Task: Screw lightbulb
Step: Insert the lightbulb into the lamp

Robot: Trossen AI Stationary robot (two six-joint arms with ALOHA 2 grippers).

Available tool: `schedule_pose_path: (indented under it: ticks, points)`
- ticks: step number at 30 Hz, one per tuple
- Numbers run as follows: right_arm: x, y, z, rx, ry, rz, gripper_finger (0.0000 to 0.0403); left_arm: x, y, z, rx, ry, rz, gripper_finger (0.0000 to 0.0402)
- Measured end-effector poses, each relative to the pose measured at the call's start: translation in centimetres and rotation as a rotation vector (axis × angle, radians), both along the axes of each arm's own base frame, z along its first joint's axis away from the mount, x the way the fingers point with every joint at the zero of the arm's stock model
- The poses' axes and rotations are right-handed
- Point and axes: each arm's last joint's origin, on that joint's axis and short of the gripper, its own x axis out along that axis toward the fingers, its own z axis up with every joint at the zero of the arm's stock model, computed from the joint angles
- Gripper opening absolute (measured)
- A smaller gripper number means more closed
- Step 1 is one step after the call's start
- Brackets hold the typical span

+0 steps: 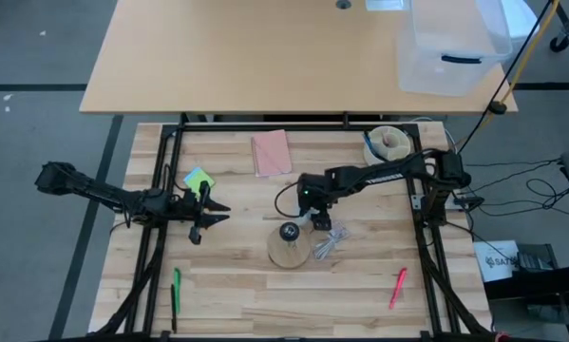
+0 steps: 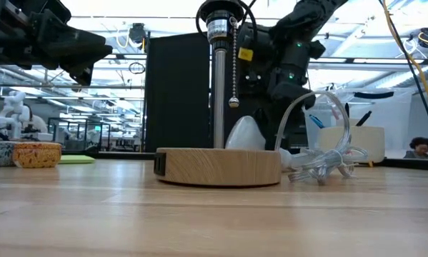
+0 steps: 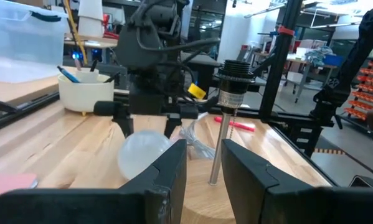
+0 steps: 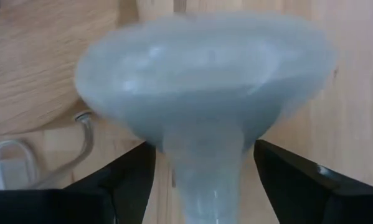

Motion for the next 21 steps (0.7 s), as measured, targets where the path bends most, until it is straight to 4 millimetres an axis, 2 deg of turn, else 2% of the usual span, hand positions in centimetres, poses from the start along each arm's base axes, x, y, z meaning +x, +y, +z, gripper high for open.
schedule_pose_path:
  ticks: [12,21]
  points:
    - [0.13,-0.03,-0.31,-0.009,-0.04,0.007,0.0161,0.0,0.0,0.0,-0.001,0.0,0.0,0.0103]
    - [0.5,-0.11,-0.14,-0.029,-0.08,0.0,0.0158,0.0,0.0,0.0,-0.004,0.001,-0.001,0.0103]
